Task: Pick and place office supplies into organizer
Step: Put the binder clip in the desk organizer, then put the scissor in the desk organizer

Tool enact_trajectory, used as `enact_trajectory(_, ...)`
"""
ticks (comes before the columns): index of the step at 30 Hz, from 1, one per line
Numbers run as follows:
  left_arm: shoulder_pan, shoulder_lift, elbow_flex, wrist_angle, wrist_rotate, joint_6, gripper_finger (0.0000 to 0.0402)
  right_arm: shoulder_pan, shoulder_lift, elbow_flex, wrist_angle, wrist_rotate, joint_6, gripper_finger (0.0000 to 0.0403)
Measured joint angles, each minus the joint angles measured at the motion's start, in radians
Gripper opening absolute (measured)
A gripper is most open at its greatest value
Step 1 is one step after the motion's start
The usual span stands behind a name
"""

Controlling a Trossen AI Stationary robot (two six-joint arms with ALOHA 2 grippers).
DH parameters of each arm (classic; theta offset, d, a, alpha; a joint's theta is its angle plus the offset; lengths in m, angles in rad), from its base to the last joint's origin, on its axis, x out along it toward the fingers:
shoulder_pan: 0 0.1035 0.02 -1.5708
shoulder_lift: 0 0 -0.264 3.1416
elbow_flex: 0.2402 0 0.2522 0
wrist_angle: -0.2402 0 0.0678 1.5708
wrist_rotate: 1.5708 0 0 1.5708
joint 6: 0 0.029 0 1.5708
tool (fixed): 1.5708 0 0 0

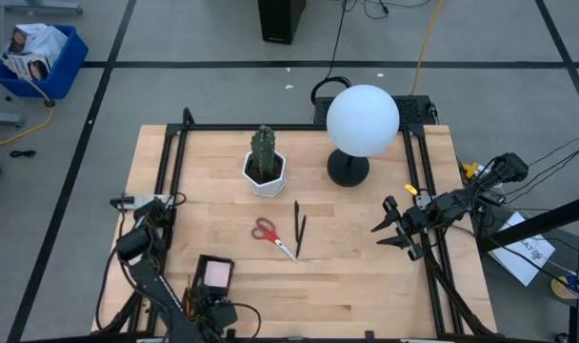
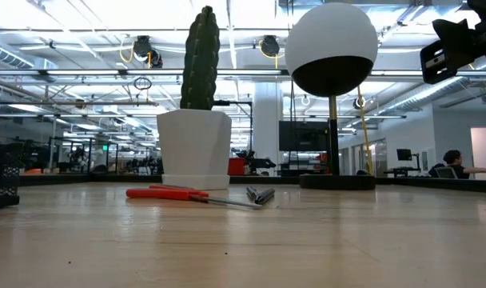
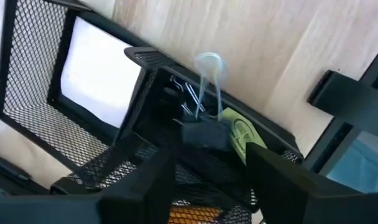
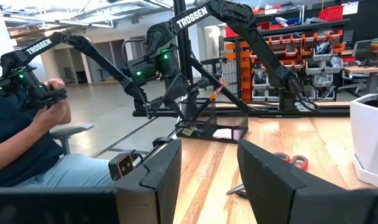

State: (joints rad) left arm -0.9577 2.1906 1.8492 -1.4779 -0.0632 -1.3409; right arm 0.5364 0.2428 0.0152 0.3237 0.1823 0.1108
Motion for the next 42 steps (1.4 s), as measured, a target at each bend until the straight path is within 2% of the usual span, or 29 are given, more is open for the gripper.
enact_trajectory(8,0.003,0.0,0.0,0.022,0.012,0.001,0.0243,0.0,0.0,0.0,0.0,0.0,0.0,0.0153)
enact_trajectory(12,0.011,0.0,0.017,0.043,-0.001,0.024,0.025,0.0,0.0,0.0,0.0,0.0,0.0,0.0153)
enact_trajectory(17,0.017,0.0,0.054,0.068,-0.071,0.064,0.0247,0.0,0.0,0.0,0.0,0.0,0.0,0.0153)
enact_trajectory(23,0.059,0.0,0.073,0.124,-0.241,0.267,0.0246,0.0,0.0,0.0,0.0,0.0,0.0,0.0153)
enact_trajectory(25,0.086,0.0,0.073,0.144,-0.268,0.345,0.0246,0.0,0.0,0.0,0.0,0.0,0.0,0.0153)
enact_trajectory(33,0.229,0.0,0.072,0.166,-0.254,0.601,0.0248,0.0,0.0,0.0,0.0,0.0,0.0,0.0153)
enact_trajectory(39,0.339,0.0,0.071,0.116,-0.199,0.707,0.0247,0.0,0.0,0.0,0.0,0.0,0.0,0.0153)
enact_trajectory(42,0.37,-0.019,0.065,0.157,-0.209,0.799,0.0242,0.0,0.0,0.0,0.0,0.0,0.0,0.0153)
